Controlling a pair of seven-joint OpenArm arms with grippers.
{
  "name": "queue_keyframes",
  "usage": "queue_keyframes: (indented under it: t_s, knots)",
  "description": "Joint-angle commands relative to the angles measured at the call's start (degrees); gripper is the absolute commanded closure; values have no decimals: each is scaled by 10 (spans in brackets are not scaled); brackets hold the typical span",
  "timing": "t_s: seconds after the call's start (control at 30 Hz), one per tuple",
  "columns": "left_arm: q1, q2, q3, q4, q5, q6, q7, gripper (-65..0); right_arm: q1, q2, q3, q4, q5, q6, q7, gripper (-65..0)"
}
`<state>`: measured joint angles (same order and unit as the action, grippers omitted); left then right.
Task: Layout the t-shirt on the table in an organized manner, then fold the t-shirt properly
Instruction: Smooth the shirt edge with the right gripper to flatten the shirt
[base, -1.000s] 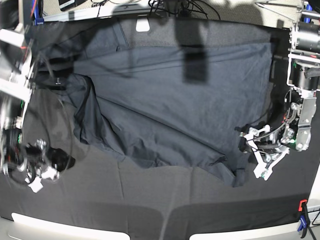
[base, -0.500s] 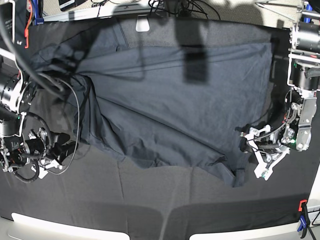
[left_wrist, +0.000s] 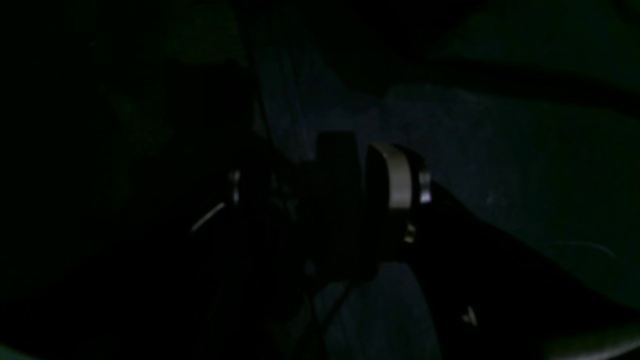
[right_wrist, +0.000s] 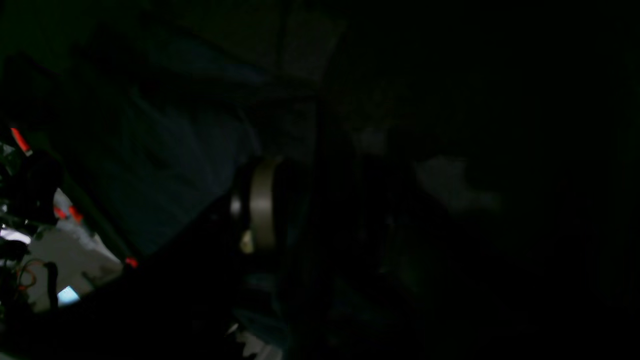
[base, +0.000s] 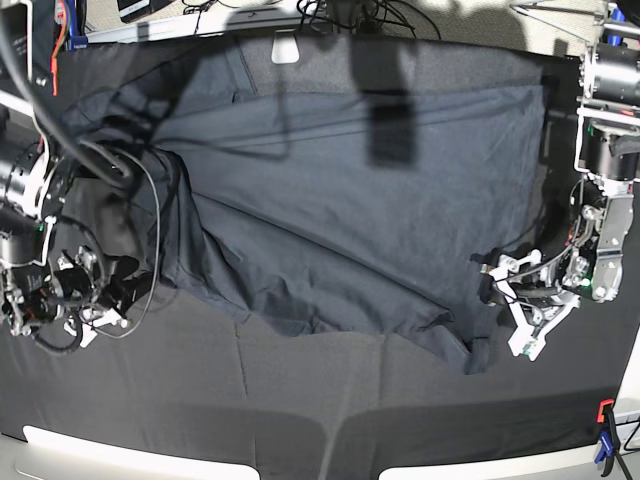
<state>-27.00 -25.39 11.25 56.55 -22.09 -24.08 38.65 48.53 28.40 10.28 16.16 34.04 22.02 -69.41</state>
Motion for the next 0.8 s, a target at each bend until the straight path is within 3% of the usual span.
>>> queue_keyframes:
  t_s: [0.0, 0.3, 0.43, 0.5, 0.63, 0.77]
  knots:
    - [-17, -7, -3, 8, -5, 0, -14, -286, 19, 5, 2, 8, 6, 0, 6, -191]
    - [-17, -7, -3, 8, -5, 0, -13, -286, 18, -18, 2, 8, 5, 0, 28, -182]
    - [-17, -7, -3, 8, -3, 0, -13, -286, 18, -22, 2, 8, 3, 3, 61, -79]
    - [-17, -7, -3, 8, 3, 0, -14, -286, 19, -22, 2, 8, -8, 34, 81, -41]
    - [-17, -8, -3, 8, 12, 0, -14, -286, 27, -19, 2, 22, -11, 177, 131, 0]
    - [-17, -10, -3, 8, 10, 0, -14, -286, 55, -8, 2, 57, -44, 180, 205, 0]
